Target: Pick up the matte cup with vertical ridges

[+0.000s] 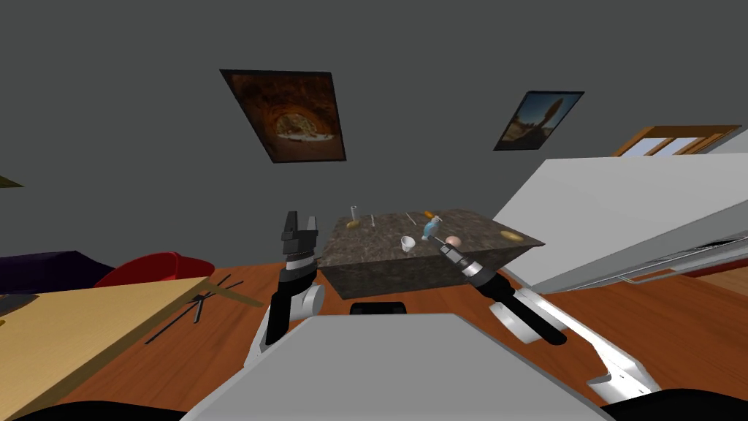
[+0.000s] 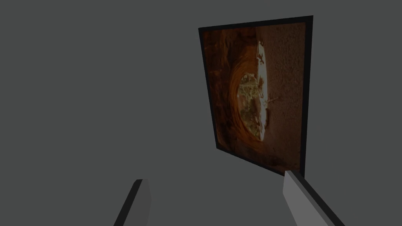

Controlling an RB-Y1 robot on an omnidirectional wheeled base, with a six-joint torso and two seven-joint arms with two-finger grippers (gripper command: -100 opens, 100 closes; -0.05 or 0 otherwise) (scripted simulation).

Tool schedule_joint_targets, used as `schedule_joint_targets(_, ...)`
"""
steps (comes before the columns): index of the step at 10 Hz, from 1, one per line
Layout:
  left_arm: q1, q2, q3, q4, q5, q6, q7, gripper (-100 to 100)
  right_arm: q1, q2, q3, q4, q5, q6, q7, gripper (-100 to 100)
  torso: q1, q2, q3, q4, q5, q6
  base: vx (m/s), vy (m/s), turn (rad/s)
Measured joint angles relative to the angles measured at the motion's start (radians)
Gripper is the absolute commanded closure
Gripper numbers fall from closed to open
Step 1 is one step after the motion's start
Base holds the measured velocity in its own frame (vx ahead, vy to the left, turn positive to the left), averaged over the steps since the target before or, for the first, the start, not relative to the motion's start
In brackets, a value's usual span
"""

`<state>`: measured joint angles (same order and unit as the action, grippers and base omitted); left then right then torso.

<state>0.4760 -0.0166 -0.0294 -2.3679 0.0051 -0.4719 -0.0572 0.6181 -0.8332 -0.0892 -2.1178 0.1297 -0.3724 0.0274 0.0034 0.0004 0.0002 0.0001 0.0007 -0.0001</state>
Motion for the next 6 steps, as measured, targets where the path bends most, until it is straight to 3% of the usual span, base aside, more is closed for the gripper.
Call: schedule_joint_targets(6, 0.0, 0.0, 0.0, 0.0, 0.0, 0.0, 0.0, 0, -0.002, -0.16, 0.005, 0.09, 0.054, 0.025, 0.013, -100, 0.001, -0.001, -0.001, 0.0, 0.0, 0.0, 0.001, 0.058, 0.062)
